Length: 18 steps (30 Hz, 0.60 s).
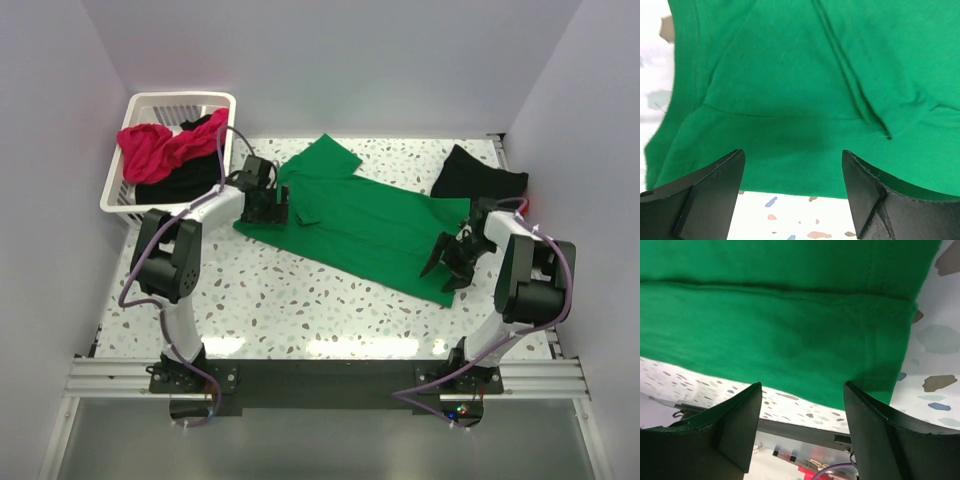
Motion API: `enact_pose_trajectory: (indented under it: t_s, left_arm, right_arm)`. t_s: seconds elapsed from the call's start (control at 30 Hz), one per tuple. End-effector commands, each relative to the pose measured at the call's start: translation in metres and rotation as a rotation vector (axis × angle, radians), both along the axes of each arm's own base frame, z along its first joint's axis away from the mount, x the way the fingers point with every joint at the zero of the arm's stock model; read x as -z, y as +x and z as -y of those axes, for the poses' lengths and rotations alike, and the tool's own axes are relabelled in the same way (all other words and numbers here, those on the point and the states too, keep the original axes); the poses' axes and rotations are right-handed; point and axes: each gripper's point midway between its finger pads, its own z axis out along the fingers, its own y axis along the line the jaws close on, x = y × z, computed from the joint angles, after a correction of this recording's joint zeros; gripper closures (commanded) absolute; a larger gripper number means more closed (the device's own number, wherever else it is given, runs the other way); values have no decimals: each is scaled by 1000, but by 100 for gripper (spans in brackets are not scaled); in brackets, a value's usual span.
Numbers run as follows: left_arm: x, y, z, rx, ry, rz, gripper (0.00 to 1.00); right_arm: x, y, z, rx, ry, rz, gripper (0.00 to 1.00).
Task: Fold and stack the t-shirts
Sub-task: Fold the tshirt
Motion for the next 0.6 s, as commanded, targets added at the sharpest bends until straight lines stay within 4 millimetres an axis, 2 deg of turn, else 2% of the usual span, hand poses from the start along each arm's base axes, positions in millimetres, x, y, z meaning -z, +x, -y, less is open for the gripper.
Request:
enact_pose_trajectory:
  t_s: [0.0, 0.13, 0.23, 0.27, 0.33, 0.37, 0.4, 0.47, 0.5, 0.53, 0.57]
  left_arm:
    - [4, 9, -4, -34, -18, 62, 17]
    - [18, -5, -17, -60, 22, 48, 17]
    - [36, -26, -26, -76, 41, 6, 17]
    - [47, -39, -30, -92, 49, -26, 17]
    - [51, -50, -36, -112, 63, -42, 17]
    - [58, -63, -41, -127, 76, -69, 16]
    - [54, -66, -45, -138, 87, -58, 16]
    - [61, -83, -52, -155, 102, -97, 16]
    - [58, -87, -53, -164, 97, -96, 16]
    - [65, -110, -55, -188, 82, -139, 16]
    - [60, -108, -55, -189, 76, -124, 16]
  right_arm:
    - [14, -16, 8, -22, -46, -80, 31]
    - [22, -34, 8, -22, -53, -164, 31]
    - [24, -49, 5, -16, -39, -221, 31]
    - [23, -52, 5, -17, -43, -225, 31]
    - [21, -62, 4, -16, -46, -250, 31]
    - [20, -64, 3, -10, -47, -252, 31]
    - [18, -70, 3, -8, -48, -255, 31]
    - [16, -74, 1, 4, -49, -257, 31]
    - [14, -78, 1, 4, -49, -257, 31]
    - [13, -87, 0, 9, -56, -274, 31]
    - [13, -90, 0, 9, -54, -285, 31]
